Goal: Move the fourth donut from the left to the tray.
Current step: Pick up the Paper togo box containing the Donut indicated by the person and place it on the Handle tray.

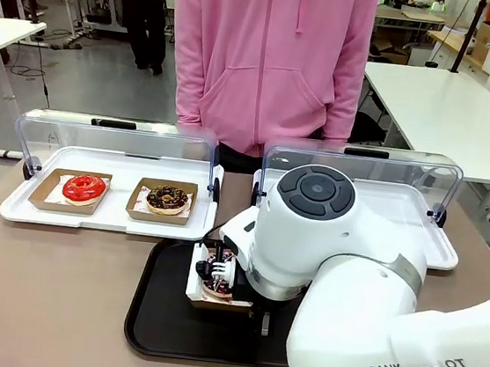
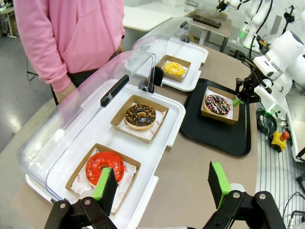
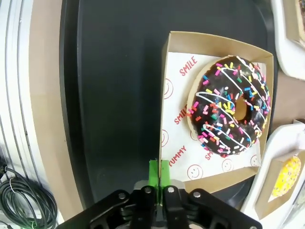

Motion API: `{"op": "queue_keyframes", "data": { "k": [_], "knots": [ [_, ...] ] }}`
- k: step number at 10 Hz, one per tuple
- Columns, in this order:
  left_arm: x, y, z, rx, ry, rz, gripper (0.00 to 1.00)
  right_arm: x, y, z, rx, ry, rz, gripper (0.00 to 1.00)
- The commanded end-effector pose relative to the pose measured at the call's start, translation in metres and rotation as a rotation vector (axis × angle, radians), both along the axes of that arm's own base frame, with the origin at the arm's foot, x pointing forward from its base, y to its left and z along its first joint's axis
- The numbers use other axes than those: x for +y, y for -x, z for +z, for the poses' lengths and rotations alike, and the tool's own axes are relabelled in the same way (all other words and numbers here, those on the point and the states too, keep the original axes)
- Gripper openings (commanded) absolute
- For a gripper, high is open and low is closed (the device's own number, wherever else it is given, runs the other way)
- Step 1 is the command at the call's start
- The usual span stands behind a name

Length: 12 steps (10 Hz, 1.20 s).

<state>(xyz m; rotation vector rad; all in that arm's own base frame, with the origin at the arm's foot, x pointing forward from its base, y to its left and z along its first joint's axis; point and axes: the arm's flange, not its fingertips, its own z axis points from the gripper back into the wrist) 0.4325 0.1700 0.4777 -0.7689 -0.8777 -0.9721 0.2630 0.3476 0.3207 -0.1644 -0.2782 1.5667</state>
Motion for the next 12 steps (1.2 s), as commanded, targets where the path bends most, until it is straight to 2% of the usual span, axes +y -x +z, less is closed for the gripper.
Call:
{"op": "queue_keyframes", "data": {
  "k": [1,7,8,9,10,11,12],
  "knots": [
    [-0.001,0.001,0.002,-0.003,0.009,-0.004,1.00,-0.040,0.031,-0.020,-0.016,-0.025,-0.005,0.02],
    [-0.001,0.001,0.002,-0.003,0.009,-0.004,1.00,-0.042,0.023,-0.031,0.033,-0.026,-0.002,0.02],
    [-0.001,0.001,0.002,-0.003,0.009,-0.004,1.00,-0.042,0.025,-0.030,0.039,-0.038,-0.013,0.59],
    [-0.001,0.001,0.002,-0.003,0.009,-0.004,1.00,-0.043,0.024,-0.025,0.026,-0.036,-0.007,0.59],
    [-0.001,0.001,0.002,-0.003,0.009,-0.004,1.00,-0.045,0.026,-0.019,0.032,-0.047,-0.017,1.00],
    [-0.001,0.001,0.002,-0.003,0.009,-0.004,1.00,-0.046,0.028,-0.010,0.027,-0.053,-0.025,0.62],
    [-0.001,0.001,0.002,-0.003,0.009,-0.004,1.00,-0.048,0.029,0.002,0.030,-0.049,-0.037,1.00]
  ]
}}
